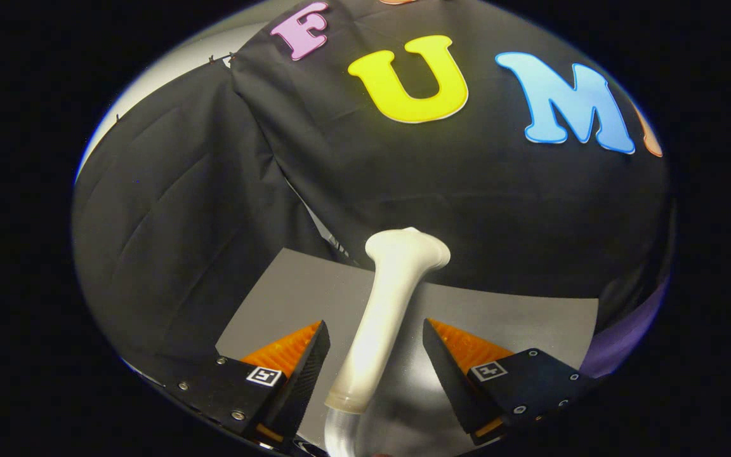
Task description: Iron the clothes twice with a garment steamer, once on the left side and once on the right side.
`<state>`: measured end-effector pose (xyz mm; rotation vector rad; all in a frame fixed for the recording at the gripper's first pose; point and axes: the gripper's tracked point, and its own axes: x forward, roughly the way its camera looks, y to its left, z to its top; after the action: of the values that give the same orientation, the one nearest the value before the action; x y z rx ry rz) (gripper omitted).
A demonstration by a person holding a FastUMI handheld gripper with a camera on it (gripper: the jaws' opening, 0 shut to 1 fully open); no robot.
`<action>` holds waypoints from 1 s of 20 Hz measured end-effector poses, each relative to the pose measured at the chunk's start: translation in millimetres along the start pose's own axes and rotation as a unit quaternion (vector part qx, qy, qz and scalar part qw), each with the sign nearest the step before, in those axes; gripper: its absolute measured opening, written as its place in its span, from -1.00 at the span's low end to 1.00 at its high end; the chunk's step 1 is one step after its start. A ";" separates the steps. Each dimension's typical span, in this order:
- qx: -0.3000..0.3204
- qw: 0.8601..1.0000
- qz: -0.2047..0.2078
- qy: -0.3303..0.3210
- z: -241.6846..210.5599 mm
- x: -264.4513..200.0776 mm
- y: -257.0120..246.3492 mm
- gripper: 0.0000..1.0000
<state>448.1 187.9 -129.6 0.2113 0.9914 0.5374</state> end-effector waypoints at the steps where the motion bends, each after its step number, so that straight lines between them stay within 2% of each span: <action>1: 0.006 1.000 0.000 0.004 -0.7 5.2 -4.4 0.84; 5: 0.014 1.000 0.006 0.021 -7.5 19.2 -8.8 0.84; 7: 0.039 0.999 0.026 0.025 -11.4 25.6 -5.4 0.64; 10: 0.071 0.996 0.044 0.022 -12.4 28.3 -1.2 0.18; 12: 0.072 0.996 0.043 0.015 -12.0 27.9 -2.0 0.00; 14: 0.082 0.995 0.058 0.011 -12.4 18.7 4.6 -0.13; 16: 0.079 0.994 0.069 0.004 -18.1 9.6 14.2 -0.18; 20: 0.044 0.997 0.054 -0.024 -26.3 -22.3 23.1 -0.19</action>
<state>408.8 194.1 -118.0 0.3564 0.9612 0.5863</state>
